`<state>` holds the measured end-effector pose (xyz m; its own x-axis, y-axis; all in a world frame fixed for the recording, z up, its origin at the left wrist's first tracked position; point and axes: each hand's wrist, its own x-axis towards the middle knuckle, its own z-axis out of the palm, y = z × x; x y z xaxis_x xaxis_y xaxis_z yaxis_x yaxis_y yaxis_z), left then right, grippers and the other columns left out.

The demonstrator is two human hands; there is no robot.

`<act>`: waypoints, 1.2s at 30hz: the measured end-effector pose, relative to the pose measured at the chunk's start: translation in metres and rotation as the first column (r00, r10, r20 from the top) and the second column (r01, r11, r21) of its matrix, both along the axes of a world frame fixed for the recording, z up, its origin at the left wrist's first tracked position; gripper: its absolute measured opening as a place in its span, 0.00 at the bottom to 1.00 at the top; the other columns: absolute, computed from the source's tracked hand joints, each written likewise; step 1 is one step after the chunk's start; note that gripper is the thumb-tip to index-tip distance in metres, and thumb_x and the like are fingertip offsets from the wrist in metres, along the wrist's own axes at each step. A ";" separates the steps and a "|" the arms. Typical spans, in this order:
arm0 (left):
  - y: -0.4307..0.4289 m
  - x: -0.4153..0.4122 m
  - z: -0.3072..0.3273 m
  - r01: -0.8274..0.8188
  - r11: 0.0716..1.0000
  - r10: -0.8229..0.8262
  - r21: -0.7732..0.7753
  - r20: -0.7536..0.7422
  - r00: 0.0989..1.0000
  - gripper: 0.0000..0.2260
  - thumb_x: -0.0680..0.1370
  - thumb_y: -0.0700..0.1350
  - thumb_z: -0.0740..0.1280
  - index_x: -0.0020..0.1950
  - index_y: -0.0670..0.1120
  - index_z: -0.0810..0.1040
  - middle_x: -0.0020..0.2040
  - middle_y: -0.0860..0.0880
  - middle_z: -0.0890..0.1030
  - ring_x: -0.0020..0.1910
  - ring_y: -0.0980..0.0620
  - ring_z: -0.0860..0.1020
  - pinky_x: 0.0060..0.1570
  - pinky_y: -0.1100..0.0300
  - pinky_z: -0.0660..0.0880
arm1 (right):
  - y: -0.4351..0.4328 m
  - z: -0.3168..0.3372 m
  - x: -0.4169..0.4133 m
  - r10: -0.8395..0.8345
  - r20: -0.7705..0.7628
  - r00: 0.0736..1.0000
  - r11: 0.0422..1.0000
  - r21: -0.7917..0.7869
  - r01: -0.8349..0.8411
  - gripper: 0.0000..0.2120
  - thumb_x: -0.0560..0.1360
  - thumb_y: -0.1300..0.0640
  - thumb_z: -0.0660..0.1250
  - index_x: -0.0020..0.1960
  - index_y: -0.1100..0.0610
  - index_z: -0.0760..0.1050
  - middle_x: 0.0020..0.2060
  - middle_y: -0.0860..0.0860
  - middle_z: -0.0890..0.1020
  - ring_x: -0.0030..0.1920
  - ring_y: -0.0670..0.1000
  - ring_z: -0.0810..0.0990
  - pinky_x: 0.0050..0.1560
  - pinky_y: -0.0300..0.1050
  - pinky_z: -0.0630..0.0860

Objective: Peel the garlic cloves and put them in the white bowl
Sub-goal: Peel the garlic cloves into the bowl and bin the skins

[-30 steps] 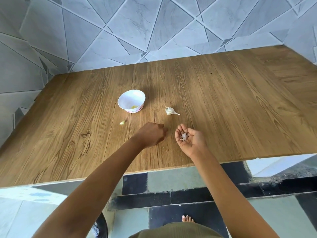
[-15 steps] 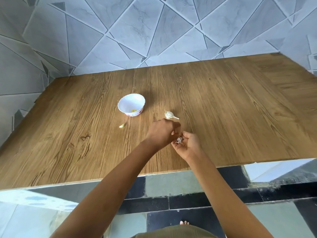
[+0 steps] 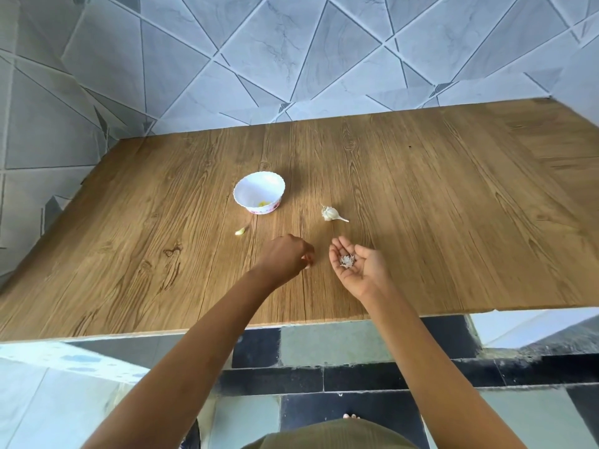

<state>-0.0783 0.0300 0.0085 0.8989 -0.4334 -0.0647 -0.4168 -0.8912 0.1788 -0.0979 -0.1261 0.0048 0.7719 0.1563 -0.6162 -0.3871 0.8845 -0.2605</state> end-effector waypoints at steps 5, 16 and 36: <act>-0.003 0.000 0.001 0.069 0.991 -0.075 0.114 0.046 0.996 0.07 0.79 0.43 0.63 0.52 0.46 0.80 0.47 0.49 0.82 0.44 0.50 0.80 0.43 0.55 0.78 | -0.003 0.001 0.002 -0.011 0.002 1.000 1.000 -0.001 0.011 0.16 0.82 0.63 0.51 0.48 0.69 0.74 0.45 0.60 0.79 0.47 0.55 0.79 0.56 0.48 0.74; -0.041 0.005 0.013 0.155 0.973 -0.140 -0.173 0.093 0.986 0.08 0.77 0.48 0.64 0.52 0.51 0.82 0.46 0.51 0.79 0.41 0.52 0.77 0.37 0.55 0.75 | -0.015 0.000 0.002 -0.039 -0.030 0.999 0.999 -0.015 0.039 0.16 0.81 0.62 0.52 0.45 0.66 0.75 0.36 0.58 0.81 0.41 0.54 0.79 0.50 0.45 0.75; -0.044 0.022 -0.007 -0.085 0.996 0.084 0.024 0.049 0.995 0.08 0.79 0.44 0.63 0.52 0.49 0.81 0.47 0.49 0.83 0.44 0.50 0.81 0.39 0.59 0.73 | -0.035 -0.008 0.002 -0.071 -0.013 0.997 0.997 -0.001 0.071 0.16 0.81 0.62 0.51 0.49 0.68 0.75 0.46 0.60 0.79 0.47 0.55 0.78 0.54 0.47 0.73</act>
